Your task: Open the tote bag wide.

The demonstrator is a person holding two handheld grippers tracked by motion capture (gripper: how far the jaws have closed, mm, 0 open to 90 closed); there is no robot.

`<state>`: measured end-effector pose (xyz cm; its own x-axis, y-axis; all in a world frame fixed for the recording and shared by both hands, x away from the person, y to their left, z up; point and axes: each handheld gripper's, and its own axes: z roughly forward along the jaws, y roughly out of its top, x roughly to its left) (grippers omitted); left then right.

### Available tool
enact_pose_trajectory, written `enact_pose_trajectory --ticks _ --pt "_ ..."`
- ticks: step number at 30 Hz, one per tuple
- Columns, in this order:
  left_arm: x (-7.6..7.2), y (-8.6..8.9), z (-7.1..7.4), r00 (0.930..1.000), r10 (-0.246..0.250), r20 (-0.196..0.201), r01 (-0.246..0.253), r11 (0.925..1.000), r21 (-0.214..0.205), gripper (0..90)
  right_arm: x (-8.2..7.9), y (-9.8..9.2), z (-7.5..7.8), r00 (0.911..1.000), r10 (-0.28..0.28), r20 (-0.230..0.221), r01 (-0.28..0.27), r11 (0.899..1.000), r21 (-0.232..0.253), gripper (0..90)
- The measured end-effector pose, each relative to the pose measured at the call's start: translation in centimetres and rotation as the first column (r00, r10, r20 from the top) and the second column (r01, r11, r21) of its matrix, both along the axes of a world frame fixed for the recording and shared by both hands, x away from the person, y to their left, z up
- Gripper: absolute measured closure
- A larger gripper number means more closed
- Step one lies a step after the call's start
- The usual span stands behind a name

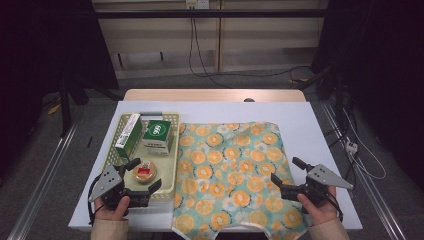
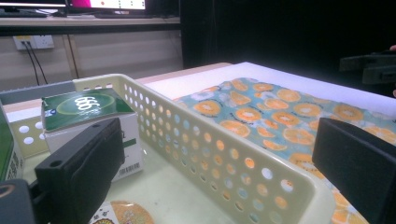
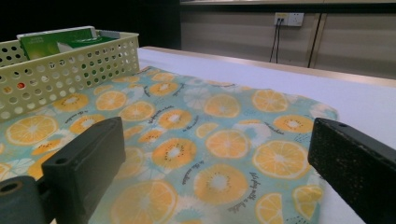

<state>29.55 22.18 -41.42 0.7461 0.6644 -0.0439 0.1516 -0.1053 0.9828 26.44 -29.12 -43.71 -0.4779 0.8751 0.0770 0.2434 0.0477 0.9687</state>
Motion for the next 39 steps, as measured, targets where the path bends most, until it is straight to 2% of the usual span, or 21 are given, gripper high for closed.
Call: enact_pose_trajectory --ticks 3,16,20,25,28,29,34,39 --pt "0.0 0.0 0.1 1.0 -0.004 0.006 0.004 1.0 -0.004 2.3 0.0 -0.1 0.1 1.0 0.001 -0.003 -0.001 1.0 -0.017 4.3" --pt "-0.1 0.0 0.1 0.9999 -0.007 0.007 0.007 0.9999 -0.007 2.3 0.3 0.1 0.2 0.9998 0.006 -0.021 -0.006 1.0 -0.024 3.9" --pt "-0.1 -0.1 0.2 0.9999 -0.007 0.013 0.007 1.0 -0.007 2.3 0.6 0.5 0.2 0.999 0.016 -0.042 -0.018 0.999 -0.046 3.8" --pt "-0.2 -0.1 0.2 0.9999 -0.008 0.014 0.008 0.9999 -0.009 2.2 0.9 0.8 0.3 0.9977 0.024 -0.063 -0.027 0.998 -0.05 3.8" --pt "-0.2 -0.1 0.1 0.9999 -0.008 0.01 0.008 0.9999 -0.007 2.3 1.3 1.2 0.7 0.9956 0.046 -0.082 -0.05 0.998 -0.046 3.8" --pt "-0.2 -0.2 0.1 0.9999 -0.011 0.009 0.011 0.9999 -0.007 2.4 1.3 1.4 0.8 0.9959 0.05 -0.076 -0.054 0.997 -0.055 4.1" --pt "-0.3 -0.4 0.1 0.9998 -0.016 0.012 0.016 0.9999 0.001 2.3 1.8 2.5 1.1 0.9895 0.085 -0.117 -0.095 0.992 -0.088 4.0" --pt "-0.4 -0.4 0.0 0.9997 -0.02 0.01 0.02 0.9998 0.001 2.4 2.4 2.9 1.2 0.9821 0.096 -0.162 -0.116 0.986 -0.12 5.3"
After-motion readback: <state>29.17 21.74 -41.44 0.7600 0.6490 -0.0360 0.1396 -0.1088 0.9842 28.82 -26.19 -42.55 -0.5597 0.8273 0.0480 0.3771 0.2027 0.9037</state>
